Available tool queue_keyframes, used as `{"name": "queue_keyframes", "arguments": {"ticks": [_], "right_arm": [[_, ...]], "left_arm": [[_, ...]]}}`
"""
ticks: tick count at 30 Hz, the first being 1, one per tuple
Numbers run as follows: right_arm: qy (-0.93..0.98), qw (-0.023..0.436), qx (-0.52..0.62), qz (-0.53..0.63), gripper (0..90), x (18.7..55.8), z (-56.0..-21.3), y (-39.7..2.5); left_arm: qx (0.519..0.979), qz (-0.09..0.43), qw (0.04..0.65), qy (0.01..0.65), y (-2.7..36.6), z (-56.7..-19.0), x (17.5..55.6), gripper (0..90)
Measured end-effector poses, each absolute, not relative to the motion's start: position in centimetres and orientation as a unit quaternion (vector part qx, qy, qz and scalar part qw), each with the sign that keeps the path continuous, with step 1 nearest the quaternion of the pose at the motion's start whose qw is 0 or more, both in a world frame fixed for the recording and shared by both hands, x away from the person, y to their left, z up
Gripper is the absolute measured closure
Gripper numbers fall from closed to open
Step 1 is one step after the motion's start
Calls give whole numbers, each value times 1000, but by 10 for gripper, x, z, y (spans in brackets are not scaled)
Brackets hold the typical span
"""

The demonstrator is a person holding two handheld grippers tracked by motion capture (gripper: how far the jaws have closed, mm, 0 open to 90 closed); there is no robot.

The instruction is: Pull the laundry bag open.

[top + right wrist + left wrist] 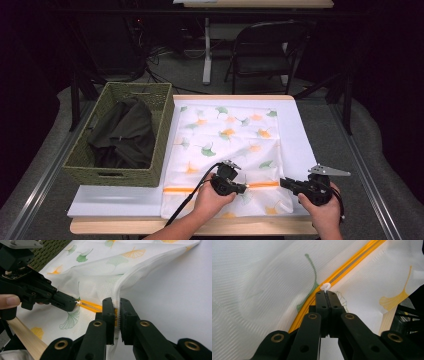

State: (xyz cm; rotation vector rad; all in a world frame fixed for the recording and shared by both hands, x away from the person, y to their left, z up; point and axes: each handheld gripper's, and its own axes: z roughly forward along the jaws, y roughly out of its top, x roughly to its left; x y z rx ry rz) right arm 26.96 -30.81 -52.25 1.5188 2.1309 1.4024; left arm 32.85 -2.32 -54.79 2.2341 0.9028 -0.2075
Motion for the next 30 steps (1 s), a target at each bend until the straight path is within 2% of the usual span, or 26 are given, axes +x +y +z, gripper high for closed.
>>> {"name": "queue_keyframes", "arguments": {"ticks": [30], "right_arm": [[712,88,512,473,840,269,-523,-310]], "left_arm": [[852,-72,355,377,21,-549,323,897]]}}
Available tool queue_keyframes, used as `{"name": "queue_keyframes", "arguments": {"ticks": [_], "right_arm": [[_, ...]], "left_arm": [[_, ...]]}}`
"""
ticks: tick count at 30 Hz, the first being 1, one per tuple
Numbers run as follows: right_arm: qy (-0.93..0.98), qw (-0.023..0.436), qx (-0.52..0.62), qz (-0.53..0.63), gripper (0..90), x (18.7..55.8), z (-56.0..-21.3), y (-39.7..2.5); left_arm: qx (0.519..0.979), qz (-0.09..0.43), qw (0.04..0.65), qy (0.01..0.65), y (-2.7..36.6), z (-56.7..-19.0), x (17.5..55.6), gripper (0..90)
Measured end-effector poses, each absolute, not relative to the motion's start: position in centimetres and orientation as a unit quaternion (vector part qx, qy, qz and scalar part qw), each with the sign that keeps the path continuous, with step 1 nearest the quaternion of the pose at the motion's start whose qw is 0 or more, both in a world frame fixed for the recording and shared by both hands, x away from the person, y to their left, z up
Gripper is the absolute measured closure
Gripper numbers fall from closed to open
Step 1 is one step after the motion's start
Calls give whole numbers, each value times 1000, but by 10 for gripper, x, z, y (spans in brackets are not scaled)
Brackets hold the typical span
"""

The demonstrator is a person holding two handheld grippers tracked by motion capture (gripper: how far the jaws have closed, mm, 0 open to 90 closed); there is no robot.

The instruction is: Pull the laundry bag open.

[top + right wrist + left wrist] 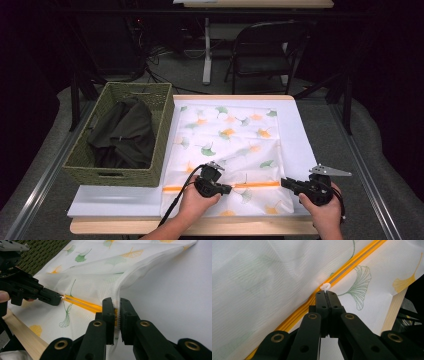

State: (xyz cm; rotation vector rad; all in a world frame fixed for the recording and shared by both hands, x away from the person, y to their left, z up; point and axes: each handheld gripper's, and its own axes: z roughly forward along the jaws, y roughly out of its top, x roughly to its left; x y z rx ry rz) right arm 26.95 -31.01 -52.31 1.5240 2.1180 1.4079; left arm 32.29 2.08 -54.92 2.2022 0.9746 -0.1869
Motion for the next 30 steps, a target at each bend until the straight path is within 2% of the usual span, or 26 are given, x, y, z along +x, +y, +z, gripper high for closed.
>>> {"name": "queue_keyframes", "arguments": {"ticks": [30], "right_arm": [[707,90,521,470,839,269,-524,-314]], "left_arm": [[837,-45,347,420,84,-550,315,897]]}}
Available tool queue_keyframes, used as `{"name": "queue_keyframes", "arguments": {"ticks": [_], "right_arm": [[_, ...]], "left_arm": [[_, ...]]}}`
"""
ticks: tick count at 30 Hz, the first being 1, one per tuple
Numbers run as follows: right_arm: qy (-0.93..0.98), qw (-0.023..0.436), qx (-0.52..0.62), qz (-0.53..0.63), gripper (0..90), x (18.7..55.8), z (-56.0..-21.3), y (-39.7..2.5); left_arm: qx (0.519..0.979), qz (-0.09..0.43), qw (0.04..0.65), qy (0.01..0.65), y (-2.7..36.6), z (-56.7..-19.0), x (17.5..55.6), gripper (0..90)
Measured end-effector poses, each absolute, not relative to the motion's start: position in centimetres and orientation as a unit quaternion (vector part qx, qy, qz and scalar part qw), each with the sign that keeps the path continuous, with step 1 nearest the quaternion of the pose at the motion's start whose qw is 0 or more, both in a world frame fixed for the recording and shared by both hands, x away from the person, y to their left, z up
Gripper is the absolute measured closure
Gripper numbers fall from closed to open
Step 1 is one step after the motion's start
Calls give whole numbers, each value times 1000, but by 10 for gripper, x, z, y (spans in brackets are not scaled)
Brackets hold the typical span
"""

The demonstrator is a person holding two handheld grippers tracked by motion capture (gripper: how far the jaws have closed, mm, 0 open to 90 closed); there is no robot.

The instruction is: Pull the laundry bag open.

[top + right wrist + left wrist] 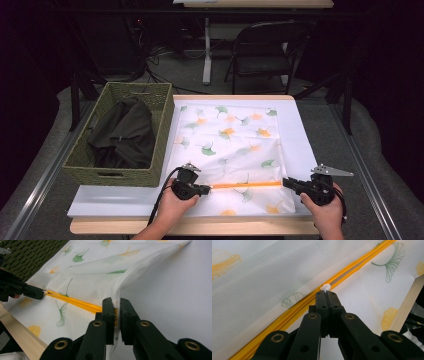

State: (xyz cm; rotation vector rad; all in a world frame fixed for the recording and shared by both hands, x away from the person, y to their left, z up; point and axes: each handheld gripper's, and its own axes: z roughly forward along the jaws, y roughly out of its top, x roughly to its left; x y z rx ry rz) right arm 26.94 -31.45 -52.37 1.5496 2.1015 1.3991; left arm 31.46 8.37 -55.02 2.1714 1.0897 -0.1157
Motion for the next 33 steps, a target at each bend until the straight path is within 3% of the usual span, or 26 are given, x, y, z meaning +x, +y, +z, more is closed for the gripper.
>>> {"name": "queue_keyframes", "arguments": {"ticks": [33], "right_arm": [[703,89,527,469,839,271,-526,-317]], "left_arm": [[824,-8,341,452,143,-545,299,897]]}}
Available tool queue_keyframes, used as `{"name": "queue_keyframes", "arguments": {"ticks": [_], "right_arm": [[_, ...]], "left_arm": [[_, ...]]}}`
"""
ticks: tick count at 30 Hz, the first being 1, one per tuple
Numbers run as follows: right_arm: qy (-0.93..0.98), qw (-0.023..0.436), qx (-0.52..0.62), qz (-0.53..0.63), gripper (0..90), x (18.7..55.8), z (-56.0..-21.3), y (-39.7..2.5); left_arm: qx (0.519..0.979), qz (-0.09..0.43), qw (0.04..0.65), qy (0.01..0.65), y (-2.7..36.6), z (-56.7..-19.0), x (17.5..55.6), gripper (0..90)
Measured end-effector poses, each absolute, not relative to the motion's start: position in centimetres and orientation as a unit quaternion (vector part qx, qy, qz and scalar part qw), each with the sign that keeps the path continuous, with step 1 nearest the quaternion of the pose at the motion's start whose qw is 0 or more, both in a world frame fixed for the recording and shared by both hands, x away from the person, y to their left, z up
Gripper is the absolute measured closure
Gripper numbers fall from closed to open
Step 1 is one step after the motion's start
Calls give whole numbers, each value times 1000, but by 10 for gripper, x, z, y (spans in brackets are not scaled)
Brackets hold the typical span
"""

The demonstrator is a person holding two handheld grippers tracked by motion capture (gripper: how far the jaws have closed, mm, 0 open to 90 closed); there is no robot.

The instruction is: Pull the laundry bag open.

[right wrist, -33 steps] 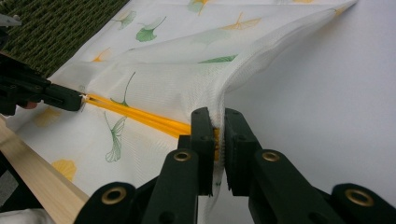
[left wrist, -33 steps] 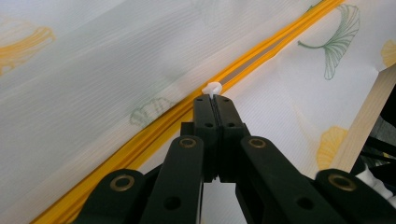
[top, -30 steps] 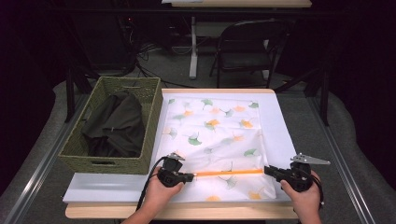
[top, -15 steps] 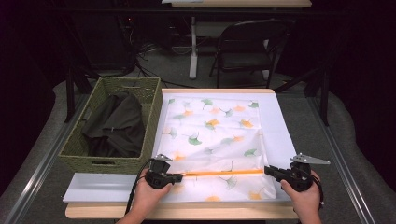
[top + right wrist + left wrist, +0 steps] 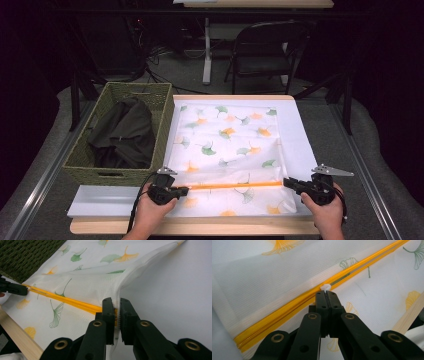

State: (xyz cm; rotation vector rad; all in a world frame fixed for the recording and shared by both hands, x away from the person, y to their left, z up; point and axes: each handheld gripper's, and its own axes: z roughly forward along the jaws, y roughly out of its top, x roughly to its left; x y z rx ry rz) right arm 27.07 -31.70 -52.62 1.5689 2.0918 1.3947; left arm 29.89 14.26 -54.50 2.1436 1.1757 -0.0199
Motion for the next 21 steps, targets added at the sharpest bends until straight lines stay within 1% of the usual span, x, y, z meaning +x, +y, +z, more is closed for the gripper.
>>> {"name": "queue_keyframes", "arguments": {"ticks": [12,21], "right_arm": [[702,88,530,468,839,271,-527,-318],[700,91,532,467,839,272,-528,-320]], "left_arm": [[816,8,340,467,165,-540,290,896],[815,34,336,471,175,-538,281,897]]}}
